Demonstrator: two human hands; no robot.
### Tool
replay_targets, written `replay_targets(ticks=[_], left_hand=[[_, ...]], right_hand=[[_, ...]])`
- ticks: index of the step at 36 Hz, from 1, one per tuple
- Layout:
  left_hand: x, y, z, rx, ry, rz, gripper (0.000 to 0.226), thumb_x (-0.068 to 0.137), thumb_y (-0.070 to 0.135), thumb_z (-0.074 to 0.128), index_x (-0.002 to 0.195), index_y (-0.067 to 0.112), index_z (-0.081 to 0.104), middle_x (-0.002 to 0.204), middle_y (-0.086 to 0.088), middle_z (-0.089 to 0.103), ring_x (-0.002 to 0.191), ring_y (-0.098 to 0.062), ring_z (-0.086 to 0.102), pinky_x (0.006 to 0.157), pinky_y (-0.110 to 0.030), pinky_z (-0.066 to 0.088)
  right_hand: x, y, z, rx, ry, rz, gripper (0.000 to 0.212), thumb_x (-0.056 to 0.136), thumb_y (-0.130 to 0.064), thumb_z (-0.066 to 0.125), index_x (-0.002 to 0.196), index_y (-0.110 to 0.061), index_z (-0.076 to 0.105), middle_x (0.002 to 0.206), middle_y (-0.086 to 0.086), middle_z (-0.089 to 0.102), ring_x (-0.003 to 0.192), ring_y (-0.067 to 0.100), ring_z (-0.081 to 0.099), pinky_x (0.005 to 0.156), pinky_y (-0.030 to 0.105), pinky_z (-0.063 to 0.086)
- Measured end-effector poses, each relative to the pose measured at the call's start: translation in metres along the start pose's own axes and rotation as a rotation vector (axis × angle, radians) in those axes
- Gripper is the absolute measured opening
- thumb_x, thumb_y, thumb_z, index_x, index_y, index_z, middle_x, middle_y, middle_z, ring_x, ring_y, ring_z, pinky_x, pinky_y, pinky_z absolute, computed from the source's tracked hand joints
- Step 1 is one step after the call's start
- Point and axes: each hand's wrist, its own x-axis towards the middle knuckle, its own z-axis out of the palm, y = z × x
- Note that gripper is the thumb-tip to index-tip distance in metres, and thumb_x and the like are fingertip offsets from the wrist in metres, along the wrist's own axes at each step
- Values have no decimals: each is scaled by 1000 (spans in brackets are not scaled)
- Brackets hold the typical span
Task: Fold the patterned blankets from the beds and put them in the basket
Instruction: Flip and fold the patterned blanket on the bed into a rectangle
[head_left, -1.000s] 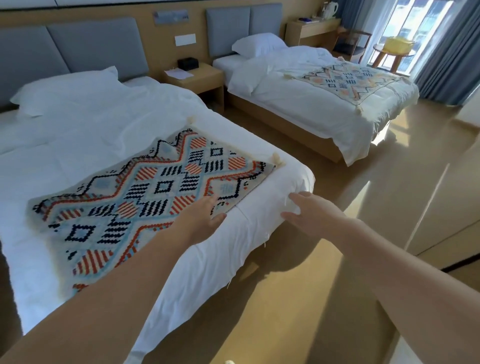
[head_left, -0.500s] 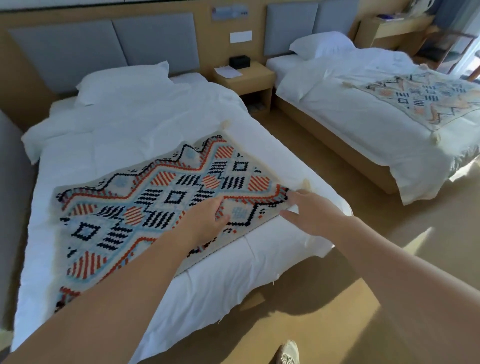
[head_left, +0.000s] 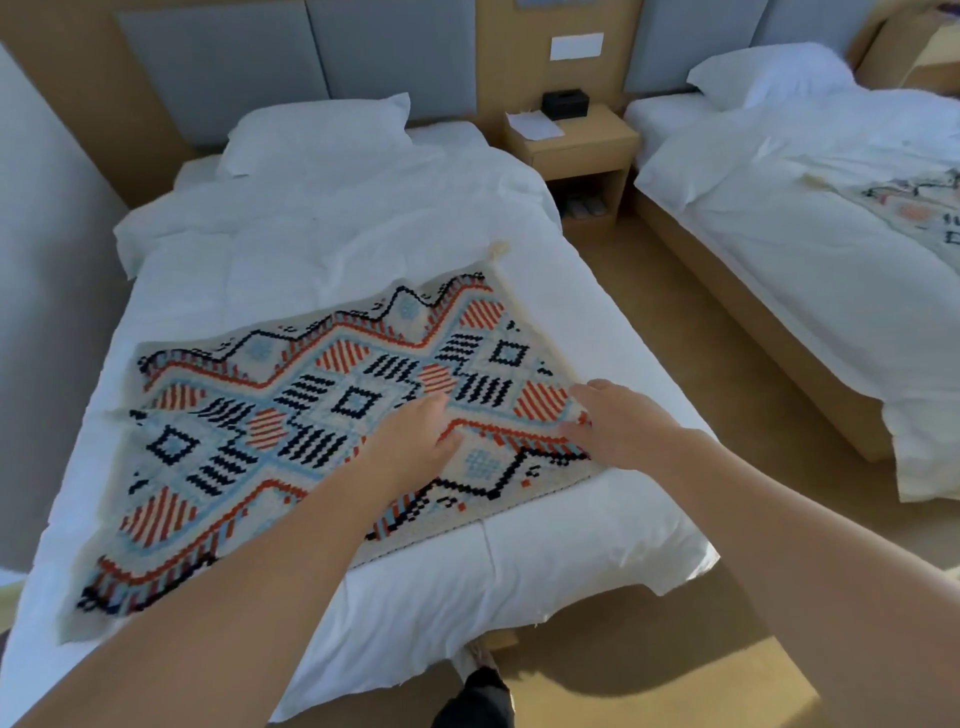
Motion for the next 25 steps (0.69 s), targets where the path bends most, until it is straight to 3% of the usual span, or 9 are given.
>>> replay_targets(ticks=[5, 10, 14, 25], left_hand=[[53, -11, -6, 7, -4, -13, 63, 99, 42, 37, 150, 11, 17, 158, -5, 19, 144, -18, 20, 115, -31, 17], [117, -22, -14, -14, 17, -52, 64, 98, 45, 37, 150, 12, 20, 156, -5, 26, 141, -20, 28, 114, -35, 26], [154, -25, -15, -12, 2, -63, 64, 98, 46, 36, 150, 12, 19, 157, -4, 23, 142, -19, 25, 115, -34, 24], [255, -57, 8, 7, -25, -246, 61, 100, 41, 33, 150, 13, 14, 158, -5, 16, 144, -21, 16, 118, -40, 17]], right_hand=[[46, 7, -13, -55, -49, 0, 58, 96, -53, 40, 142, -18, 36, 143, 8, 42, 125, 29, 47, 103, 42, 40], [92, 15, -33, -115, -69, 18, 59, 97, -53, 39, 144, -18, 34, 140, 6, 44, 123, 29, 48, 102, 41, 41], [131, 24, -41, -137, -70, 14, 59, 96, -54, 39, 143, -18, 34, 137, 6, 45, 120, 28, 50, 98, 40, 43], [275, 34, -31, -176, -169, -128, 64, 99, -48, 36, 152, -18, 15, 159, 8, 16, 144, 26, 21, 115, 38, 24]])
